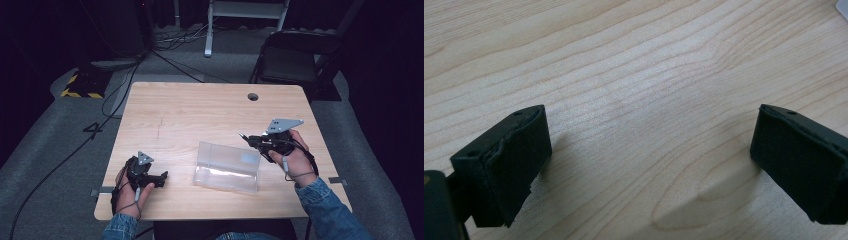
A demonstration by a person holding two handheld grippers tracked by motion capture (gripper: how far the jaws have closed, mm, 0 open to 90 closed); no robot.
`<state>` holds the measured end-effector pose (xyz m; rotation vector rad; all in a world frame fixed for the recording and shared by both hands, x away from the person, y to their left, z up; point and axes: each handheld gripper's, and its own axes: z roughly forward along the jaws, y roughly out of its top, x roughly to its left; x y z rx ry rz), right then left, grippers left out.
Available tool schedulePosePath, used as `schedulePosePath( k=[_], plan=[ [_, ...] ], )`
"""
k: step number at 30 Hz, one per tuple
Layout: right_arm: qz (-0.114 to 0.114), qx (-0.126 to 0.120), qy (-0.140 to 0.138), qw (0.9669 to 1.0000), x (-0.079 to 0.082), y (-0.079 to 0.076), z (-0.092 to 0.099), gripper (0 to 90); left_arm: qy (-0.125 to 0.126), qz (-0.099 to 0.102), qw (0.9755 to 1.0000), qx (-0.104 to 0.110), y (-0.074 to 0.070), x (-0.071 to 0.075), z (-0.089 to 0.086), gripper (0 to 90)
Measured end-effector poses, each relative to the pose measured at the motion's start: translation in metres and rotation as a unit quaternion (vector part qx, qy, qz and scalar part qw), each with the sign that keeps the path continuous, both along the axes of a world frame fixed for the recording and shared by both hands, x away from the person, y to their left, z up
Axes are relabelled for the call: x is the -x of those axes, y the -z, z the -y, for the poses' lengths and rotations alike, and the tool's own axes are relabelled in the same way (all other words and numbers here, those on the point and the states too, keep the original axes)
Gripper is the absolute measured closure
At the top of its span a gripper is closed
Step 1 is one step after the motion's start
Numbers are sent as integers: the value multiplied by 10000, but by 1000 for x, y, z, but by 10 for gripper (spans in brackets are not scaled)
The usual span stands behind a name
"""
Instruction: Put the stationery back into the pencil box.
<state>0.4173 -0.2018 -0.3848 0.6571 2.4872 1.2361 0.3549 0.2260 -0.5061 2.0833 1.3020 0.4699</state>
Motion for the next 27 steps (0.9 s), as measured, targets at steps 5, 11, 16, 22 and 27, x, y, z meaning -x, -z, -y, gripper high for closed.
schedulePosePath(
  k=[5, 11, 16, 22, 27],
  plan=[
    [-64, -2, -210, 9998, 3, 4, -12, 806, 2, 3, 10000, 2, 0, 0, 0, 34],
    [-65, 55, -416, 9991, 5, 10, -24, 806, -1, 0, 10000, 2, 0, 0, 0, 35],
    [-71, 122, -560, 9983, 7, 17, -33, 805, -1, -1, 10000, -2, 0, 0, 0, 34],
    [-126, 209, -694, 9973, 9, 28, -42, 805, 1, -1, 10000, 1, 0, 0, 0, 35],
    [-129, 341, -864, 9956, 10, 39, -48, 805, 2, -1, 10000, 0, 0, 0, 0, 34]
  ],
)
